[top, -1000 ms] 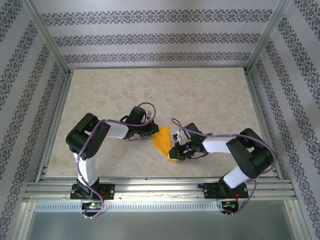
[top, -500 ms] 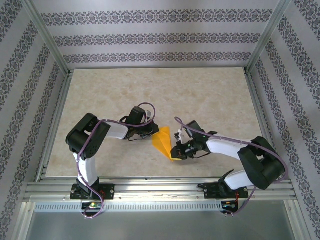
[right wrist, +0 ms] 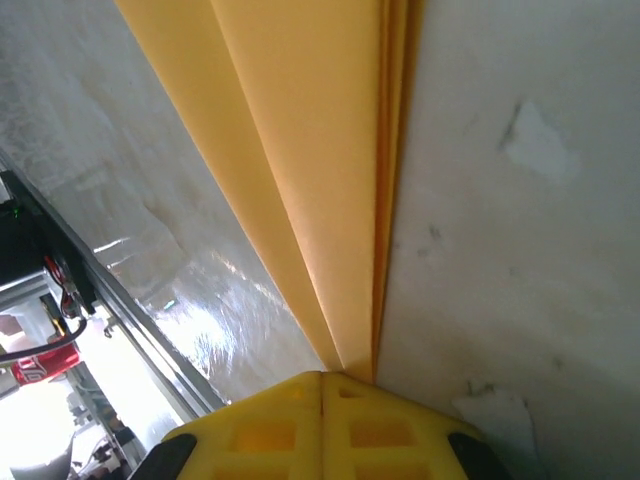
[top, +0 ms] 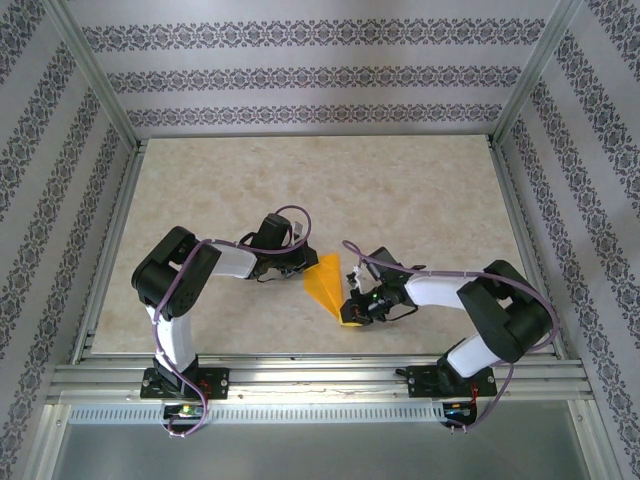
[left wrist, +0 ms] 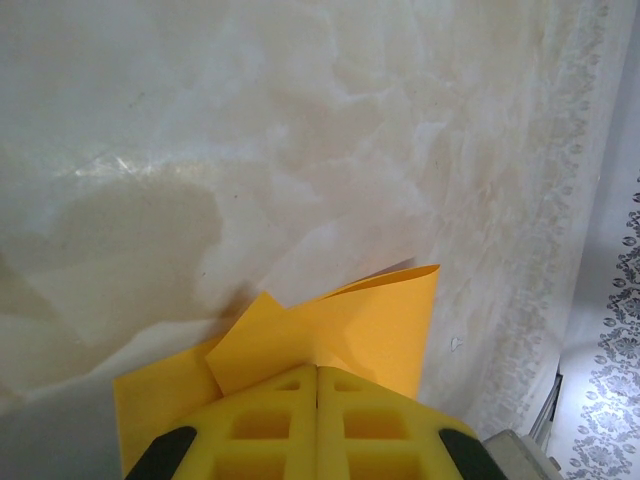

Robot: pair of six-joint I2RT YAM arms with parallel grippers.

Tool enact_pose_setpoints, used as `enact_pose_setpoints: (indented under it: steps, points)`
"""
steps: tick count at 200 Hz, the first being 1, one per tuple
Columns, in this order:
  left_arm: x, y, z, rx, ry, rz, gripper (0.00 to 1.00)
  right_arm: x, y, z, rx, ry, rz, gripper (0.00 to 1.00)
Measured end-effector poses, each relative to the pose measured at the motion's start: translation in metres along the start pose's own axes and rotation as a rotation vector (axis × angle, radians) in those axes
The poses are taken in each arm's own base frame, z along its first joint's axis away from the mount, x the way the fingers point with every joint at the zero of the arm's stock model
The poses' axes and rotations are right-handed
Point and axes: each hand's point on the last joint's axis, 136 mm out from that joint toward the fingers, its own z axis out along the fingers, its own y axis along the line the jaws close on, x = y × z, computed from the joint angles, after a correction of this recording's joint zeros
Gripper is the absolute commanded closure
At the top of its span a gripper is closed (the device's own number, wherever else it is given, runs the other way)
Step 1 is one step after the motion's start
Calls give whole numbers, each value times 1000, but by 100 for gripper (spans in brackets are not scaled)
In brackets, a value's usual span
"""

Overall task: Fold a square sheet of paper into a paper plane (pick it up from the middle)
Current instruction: Fourth fold the wing at the center of the table.

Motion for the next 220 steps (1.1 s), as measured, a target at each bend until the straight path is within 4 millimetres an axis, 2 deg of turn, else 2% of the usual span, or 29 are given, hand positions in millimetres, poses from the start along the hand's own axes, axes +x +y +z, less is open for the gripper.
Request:
enact_pose_setpoints:
  steps: [18,36,62,89,107,139,155,183,197,220]
  points:
    - [0,0,0,0,0,0,94,6,0,-4,3,3,6,94]
    - [0,0,0,0,0,0,94,3,7,-10,-8,-20,-8,94]
    - [0,0,0,0,0,0,94,-19,25,-21,-39,-91,-19,94]
    - [0,0,0,0,0,0,94,-41,39,-21,-60,-134,-22,95]
    - [0,0,0,0,0,0,93,-48,33,-14,-49,-138,6,95]
    - [0,0,0,0,0,0,92,-46,5,-2,38,-114,77,96]
    - [0,-1,0,-1,1,-1,92,-45,4,-1,27,-111,78,96]
    - [-1,-3,-2,-10,7,-2,84,-46,4,-1,22,-114,71,97]
    - [-1,-2,-5,-30,6,3,80,-46,4,-1,21,-115,70,97]
    - [-2,-4,-14,-63,-9,19,79,-46,4,-1,22,-115,63,97]
